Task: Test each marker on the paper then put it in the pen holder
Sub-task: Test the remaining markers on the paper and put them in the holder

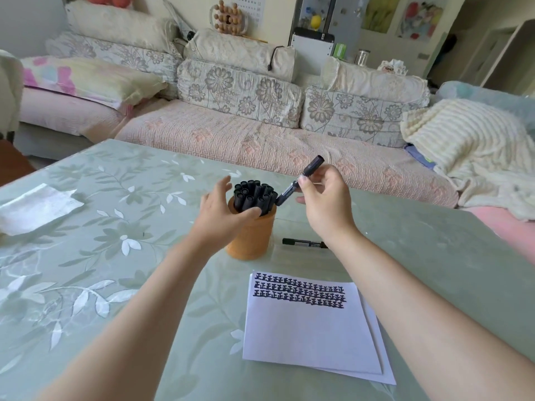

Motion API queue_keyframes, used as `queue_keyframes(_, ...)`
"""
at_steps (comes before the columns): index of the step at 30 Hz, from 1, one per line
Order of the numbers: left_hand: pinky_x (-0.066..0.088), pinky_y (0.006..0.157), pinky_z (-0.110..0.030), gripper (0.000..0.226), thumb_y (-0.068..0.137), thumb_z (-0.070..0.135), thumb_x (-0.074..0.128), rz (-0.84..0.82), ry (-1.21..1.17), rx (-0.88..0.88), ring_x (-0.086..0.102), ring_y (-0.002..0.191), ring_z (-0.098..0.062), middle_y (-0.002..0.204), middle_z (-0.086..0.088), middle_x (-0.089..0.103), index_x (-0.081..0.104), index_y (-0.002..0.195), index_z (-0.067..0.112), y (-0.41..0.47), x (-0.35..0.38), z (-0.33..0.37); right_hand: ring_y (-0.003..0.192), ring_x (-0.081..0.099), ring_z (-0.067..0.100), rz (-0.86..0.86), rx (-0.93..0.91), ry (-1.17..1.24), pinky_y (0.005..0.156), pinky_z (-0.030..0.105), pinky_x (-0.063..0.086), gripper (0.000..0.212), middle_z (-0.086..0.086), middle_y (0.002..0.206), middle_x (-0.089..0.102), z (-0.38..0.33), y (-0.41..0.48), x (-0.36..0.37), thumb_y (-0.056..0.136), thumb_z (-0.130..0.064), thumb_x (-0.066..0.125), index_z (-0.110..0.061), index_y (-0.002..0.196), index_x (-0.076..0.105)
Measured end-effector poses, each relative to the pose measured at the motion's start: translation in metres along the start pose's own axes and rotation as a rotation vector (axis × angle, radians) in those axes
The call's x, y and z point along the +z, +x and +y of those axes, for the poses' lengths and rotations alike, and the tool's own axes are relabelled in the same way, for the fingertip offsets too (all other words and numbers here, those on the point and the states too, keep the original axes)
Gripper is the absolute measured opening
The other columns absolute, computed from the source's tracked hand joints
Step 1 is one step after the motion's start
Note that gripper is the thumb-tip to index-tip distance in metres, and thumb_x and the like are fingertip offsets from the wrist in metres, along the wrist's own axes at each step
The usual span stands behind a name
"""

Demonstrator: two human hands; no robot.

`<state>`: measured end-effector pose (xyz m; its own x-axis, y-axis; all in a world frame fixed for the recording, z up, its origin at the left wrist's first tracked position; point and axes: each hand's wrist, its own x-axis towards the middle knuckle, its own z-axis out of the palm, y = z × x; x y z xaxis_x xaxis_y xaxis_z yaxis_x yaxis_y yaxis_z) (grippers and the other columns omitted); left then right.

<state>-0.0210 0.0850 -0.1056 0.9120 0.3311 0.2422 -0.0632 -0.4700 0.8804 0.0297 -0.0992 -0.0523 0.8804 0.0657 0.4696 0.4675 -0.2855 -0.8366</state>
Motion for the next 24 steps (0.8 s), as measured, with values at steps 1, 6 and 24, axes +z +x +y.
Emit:
queue_keyframes(1,0.028,0.109,-0.035,0.095,0.068,0.047,0.074,-0.025,-0.013,-0.015,0.023,0.137,-0.013,0.141,0.006,0.041,0.023,0.148,0.032,0.001,0.003,0.0,0.088,0.069,0.019,0.004,0.006,0.015,0.076,0.049,0.059,0.008,-0.004,0.094,0.065,0.0,0.004,0.004,0.091,-0.02,0.062,-0.019,0.098,0.058)
queue_keyframes(6,0.034,0.108,-0.034,0.096,0.066,0.043,0.076,-0.065,-0.016,-0.041,0.036,0.132,-0.016,0.122,0.005,0.045,0.024,0.147,0.033,0.011,0.014,0.004,0.092,0.071,0.02,-0.07,0.039,0.015,0.07,0.041,0.063,0.007,0.005,0.101,0.065,0.011,0.009,0.016,0.094,-0.01,0.06,-0.015,0.097,0.058)
queue_keyframes(24,0.032,0.109,-0.029,0.049,0.093,0.036,0.056,0.042,0.108,0.25,0.037,0.133,-0.011,0.147,0.005,0.036,0.046,0.14,0.027,0.02,0.014,0.015,0.132,0.047,0.012,-0.511,-0.089,-0.376,0.105,0.02,0.033,0.056,-0.006,0.145,0.05,0.034,0.01,0.018,0.104,-0.019,0.043,-0.034,0.154,0.023)
